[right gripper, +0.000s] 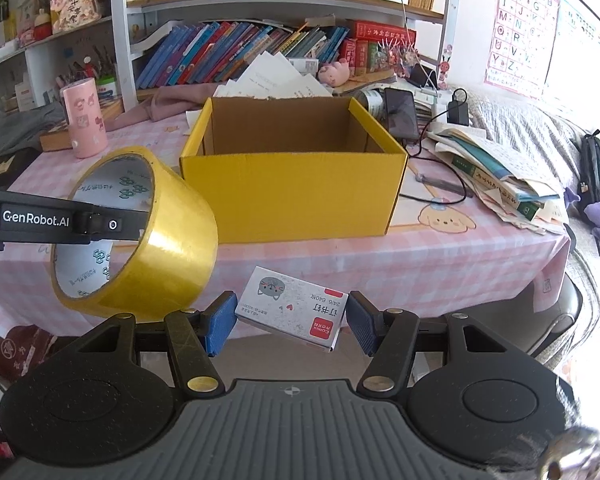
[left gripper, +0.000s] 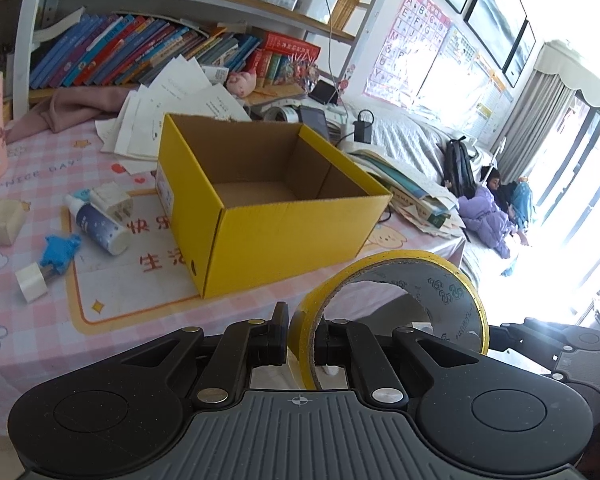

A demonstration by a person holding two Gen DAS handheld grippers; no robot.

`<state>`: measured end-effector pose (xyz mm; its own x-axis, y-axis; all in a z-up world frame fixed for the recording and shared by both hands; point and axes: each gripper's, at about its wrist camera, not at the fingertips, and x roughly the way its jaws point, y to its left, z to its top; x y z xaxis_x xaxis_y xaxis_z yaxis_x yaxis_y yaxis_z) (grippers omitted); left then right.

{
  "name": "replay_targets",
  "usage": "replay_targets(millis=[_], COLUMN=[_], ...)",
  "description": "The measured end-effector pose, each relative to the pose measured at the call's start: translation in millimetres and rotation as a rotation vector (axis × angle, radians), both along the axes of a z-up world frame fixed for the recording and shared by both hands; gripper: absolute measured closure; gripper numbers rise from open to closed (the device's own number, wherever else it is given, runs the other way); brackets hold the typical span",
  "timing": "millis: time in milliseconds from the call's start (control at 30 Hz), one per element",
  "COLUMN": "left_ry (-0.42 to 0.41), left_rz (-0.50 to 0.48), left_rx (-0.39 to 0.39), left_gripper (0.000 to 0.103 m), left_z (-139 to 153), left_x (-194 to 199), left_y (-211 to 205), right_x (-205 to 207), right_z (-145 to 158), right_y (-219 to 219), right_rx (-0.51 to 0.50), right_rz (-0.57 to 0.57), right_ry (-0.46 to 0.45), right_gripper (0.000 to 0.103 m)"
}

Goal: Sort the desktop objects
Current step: 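Carry the tape roll and white-red box with both grippers toward the yellow box, then lower both held items into the yellow box and open both grippers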

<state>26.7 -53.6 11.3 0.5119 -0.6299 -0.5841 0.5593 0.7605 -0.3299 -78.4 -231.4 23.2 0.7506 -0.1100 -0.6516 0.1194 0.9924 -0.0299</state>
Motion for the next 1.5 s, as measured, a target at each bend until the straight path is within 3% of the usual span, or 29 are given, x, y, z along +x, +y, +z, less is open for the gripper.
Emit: replay_targets(millis=[667,967,1133,1500], left_ry=[-0.126,-0.13,-0.105,-0.003], left_rz=[0.106,0.163,0.183,0.198], left_rx=[0.034,0.049,0.082,0.213], left_gripper=[0.095,0.095,0.095,0.095], left_z=[32.6,39.6,30.2,-4.5], left_x=[77.5,125.1,157.1,204.8], left_y=[-23.8,-47.7,-64.4,-93.2], right_x=[104.2,168.1,205.1,271.7], right_z=[23.5,29.9,20.8,-17.5], right_y=[-35.0,-65.2,-85.3,-110.6], right_rx=[-0.009,0.003,0.024,0.034], right_rz=[0.106,0.16,0.189,0.26], right_ry=[-0.108,-0.114,-0.074,0.118], right_gripper=[0.045,0.045,0.045,0.045])
